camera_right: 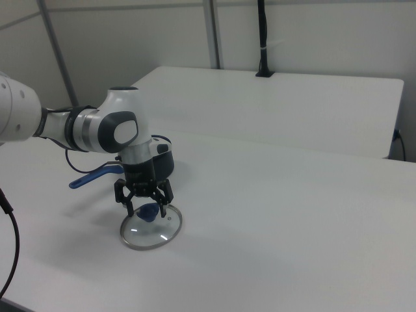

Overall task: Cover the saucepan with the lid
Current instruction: 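Close the gripper on the blue knob of the glass lid, then lift the glass lid up off the table by its knob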

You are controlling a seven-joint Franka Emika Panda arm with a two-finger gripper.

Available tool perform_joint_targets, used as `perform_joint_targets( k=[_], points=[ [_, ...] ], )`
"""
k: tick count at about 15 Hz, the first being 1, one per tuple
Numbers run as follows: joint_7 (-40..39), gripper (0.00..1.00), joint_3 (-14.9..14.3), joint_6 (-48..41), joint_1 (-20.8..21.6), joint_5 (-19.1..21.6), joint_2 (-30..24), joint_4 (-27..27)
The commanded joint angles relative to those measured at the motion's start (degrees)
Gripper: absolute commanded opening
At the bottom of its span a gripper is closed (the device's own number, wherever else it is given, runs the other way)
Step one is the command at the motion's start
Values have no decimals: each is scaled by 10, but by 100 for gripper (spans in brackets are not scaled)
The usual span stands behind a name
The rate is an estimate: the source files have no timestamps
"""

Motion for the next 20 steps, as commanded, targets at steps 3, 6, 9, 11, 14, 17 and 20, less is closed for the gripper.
perform_joint_targets(
  k=[3, 6, 9, 11, 14, 17, 20],
  points=[
    [-8, 89, -4, 36, -1, -5, -13, -9],
    [-10, 78, -4, 36, 0, -5, -14, -10],
    [-10, 71, -4, 32, 0, -6, -15, -11],
    [-10, 62, -4, 32, 0, -6, -15, -11],
    [-10, 47, -4, 29, 0, -6, -16, -11],
    [-10, 38, -4, 28, 1, -5, -18, -11],
    [-9, 34, -4, 22, 1, -4, -23, -11]
  ],
)
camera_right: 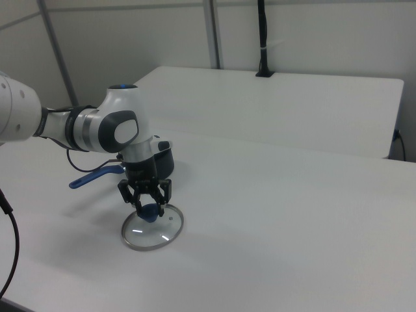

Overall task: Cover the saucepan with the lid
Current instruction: 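Lift the glass lid up off the table by its knob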

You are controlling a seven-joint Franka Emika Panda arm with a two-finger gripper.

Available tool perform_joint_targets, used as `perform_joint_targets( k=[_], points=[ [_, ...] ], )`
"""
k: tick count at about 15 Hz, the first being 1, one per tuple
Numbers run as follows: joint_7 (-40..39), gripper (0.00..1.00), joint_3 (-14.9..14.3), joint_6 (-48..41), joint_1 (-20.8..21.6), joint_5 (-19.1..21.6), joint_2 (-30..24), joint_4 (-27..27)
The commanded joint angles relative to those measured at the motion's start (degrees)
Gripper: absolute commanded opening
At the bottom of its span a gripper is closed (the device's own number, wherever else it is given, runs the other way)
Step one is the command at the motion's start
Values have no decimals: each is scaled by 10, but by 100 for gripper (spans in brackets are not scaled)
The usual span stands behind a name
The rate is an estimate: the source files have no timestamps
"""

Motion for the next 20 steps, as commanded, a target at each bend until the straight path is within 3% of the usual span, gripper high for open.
perform_joint_targets(
  k=[1, 8, 11, 20],
  points=[
    [-8, 34, -2, -8, 1, -3, -29, -10],
    [-8, 28, -7, -60, 2, 3, -55, 15],
    [-7, 27, -8, -127, 4, 3, -63, 56],
    [27, 24, -9, -156, 15, 21, -35, 155]
  ],
)
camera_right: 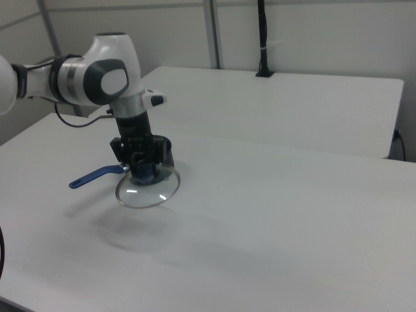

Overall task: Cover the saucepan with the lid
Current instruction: 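Lift the glass lid up off the table by its knob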

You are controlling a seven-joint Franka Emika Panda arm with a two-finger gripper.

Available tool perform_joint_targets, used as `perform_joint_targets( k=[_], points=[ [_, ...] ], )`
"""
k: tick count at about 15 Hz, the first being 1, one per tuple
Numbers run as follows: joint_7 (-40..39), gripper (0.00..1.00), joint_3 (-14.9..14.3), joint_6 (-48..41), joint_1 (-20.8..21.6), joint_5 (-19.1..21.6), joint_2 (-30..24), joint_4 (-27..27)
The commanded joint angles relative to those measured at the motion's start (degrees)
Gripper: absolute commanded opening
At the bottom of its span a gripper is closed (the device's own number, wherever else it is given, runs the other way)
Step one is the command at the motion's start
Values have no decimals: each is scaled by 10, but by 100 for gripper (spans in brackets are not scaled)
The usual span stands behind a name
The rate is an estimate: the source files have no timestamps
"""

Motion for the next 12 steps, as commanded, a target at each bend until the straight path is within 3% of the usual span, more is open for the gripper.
perform_joint_targets(
  k=[1, 4, 12],
  points=[
    [23, 23, -6, -37, 16, 18, 29, 68],
    [34, 22, -6, -59, 31, 40, 61, 139],
    [90, 20, -6, -63, 54, 62, 124, 215]
  ],
)
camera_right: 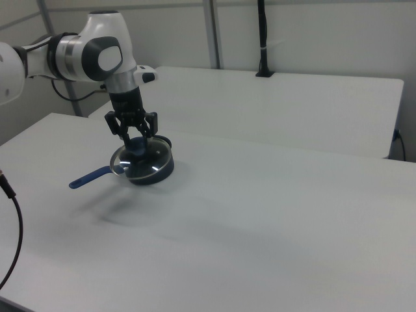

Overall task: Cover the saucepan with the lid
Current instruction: 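Lift the glass lid up off the table by its knob, then carry the lid over the black saucepan and lower it onto the rim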

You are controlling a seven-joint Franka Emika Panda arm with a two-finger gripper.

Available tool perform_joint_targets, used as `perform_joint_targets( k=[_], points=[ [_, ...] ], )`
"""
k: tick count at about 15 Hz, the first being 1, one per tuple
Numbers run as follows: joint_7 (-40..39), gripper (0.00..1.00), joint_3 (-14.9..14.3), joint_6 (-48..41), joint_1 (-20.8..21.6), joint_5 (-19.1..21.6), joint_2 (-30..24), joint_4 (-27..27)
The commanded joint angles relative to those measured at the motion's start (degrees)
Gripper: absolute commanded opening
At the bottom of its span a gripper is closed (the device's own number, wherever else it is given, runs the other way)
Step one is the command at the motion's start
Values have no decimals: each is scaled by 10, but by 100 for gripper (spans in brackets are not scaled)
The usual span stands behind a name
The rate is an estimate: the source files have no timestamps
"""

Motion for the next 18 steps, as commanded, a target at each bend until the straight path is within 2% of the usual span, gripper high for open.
perform_joint_targets(
  k=[1, 6, 11, 18],
  points=[
    [29, 19, -7, -20, 15, 15, 27, 51],
    [47, 18, -6, -18, 18, 35, 90, 138],
    [47, 16, -4, -12, 29, 35, 124, 191],
    [64, 12, 0, 51, 37, 42, 149, 195]
  ],
)
